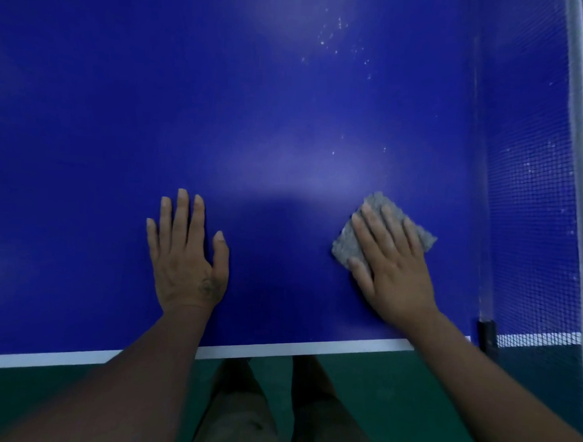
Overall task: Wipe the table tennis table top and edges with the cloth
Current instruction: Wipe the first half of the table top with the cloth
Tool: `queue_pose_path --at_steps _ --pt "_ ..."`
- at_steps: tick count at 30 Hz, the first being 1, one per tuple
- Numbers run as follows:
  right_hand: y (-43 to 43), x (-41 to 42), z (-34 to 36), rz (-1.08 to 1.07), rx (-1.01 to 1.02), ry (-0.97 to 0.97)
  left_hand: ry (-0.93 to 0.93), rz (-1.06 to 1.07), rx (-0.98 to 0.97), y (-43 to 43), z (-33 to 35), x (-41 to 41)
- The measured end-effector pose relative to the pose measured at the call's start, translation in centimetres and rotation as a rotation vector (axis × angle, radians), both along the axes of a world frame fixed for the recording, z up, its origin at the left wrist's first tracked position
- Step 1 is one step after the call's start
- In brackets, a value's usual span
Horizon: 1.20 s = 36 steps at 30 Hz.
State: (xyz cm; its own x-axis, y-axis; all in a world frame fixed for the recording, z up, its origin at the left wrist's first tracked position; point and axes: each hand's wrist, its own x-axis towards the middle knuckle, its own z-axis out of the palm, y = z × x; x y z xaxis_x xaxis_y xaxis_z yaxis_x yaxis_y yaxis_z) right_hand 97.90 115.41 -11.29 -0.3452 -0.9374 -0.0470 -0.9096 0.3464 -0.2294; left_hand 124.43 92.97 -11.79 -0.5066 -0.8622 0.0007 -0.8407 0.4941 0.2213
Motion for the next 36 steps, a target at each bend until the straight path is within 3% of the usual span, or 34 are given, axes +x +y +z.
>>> queue_pose_path --at_steps 6,11,15,19,23,28,32,36 --pt "-1.3 2.4 0.1 -0.133 0.012 -0.002 -0.031 0.003 0.012 -0.1 0.2 0.0" --pt "-0.2 10.6 0.0 0.058 0.038 -0.081 -0.019 0.002 0.009 -0.1 0.1 0.2" --pt "-4.6 5.7 -0.3 0.238 -0.003 -0.054 -0.016 -0.001 0.003 -0.1 -0.1 0.2" --pt "-10.0 -1.6 -0.2 -0.053 -0.053 0.017 -0.028 -0.001 0.006 -0.2 -0.3 0.2" --pt "-12.9 0.9 0.5 -0.404 0.0 0.052 -0.046 -0.007 0.013 -0.3 -0.2 0.3" --pt "-17.2 8.2 0.5 -0.211 -0.056 0.009 -0.048 -0.017 0.014 -0.1 -0.3 0.2" --pt "-21.8 6.4 0.4 -0.195 -0.079 -0.025 -0.046 -0.023 0.022 0.2 -0.2 0.1" --pt "-20.2 2.5 0.0 -0.224 -0.064 0.025 -0.054 -0.019 0.053 0.3 0.0 -0.1"
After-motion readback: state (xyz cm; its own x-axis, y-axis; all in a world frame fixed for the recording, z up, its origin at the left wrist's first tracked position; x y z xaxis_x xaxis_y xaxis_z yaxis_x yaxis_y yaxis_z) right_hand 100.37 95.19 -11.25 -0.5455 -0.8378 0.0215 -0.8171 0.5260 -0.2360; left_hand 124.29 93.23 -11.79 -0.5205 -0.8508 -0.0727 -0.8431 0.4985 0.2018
